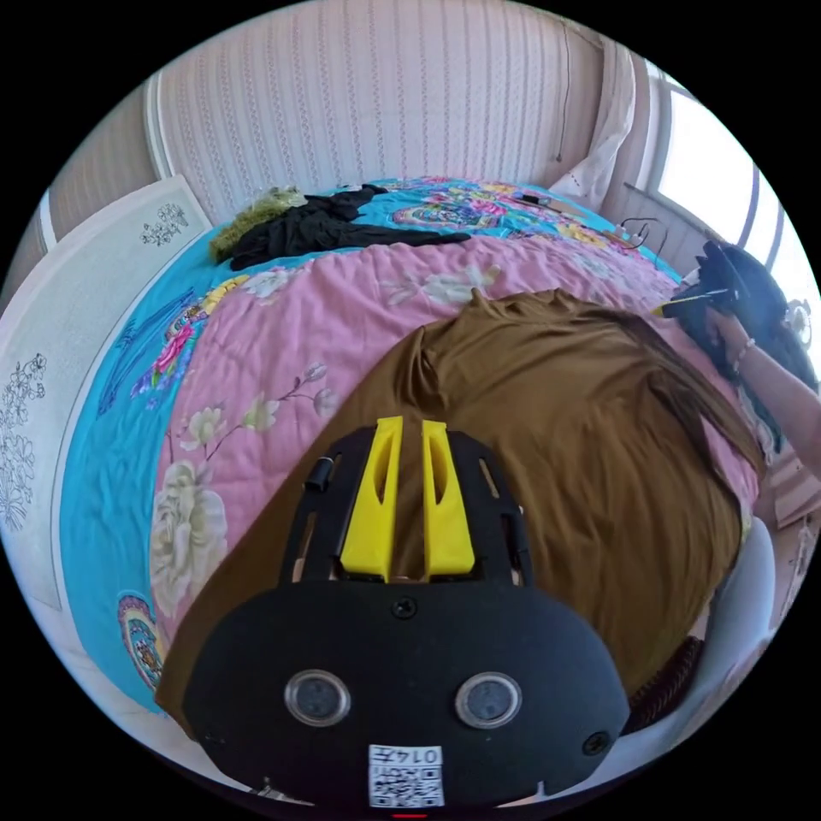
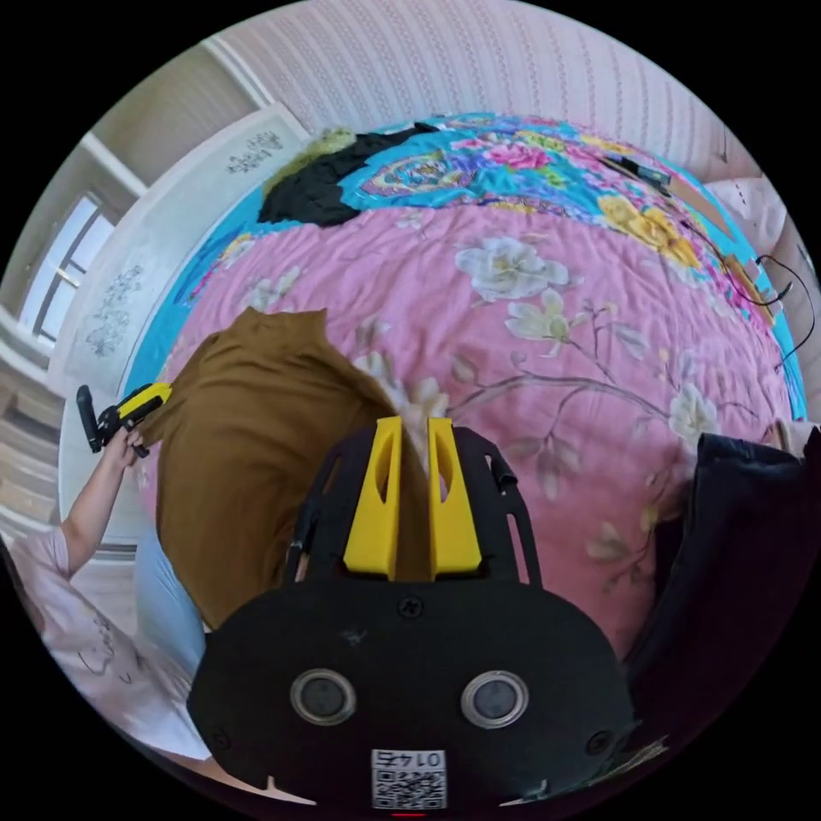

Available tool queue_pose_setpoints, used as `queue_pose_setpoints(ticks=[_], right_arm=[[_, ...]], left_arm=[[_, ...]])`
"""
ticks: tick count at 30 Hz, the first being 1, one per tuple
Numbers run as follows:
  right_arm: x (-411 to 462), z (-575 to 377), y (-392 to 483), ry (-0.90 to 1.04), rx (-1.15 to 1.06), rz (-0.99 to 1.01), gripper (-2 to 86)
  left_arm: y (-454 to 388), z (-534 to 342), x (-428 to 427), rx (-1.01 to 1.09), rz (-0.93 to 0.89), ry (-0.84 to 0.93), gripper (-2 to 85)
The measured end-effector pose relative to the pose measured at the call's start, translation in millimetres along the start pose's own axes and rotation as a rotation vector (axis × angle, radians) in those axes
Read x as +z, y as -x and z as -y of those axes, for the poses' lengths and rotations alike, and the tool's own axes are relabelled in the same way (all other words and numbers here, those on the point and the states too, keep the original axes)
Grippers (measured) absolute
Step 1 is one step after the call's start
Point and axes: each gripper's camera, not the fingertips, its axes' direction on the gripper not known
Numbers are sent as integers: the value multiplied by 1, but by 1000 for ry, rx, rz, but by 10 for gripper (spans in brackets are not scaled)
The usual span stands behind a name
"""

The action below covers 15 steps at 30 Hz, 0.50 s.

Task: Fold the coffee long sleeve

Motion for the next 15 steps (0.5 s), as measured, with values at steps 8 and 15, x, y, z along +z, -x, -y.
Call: queue_pose_setpoints(ticks=[8, 15], right_arm=[[55, -110, 98, 66, -68, 186, 69], [98, -96, 95, 51, 4, 212, 10]], left_arm=[[-40, -113, -113, 23, -246, 111, 51], [-23, -154, -163, -60, -222, 199, 58]])
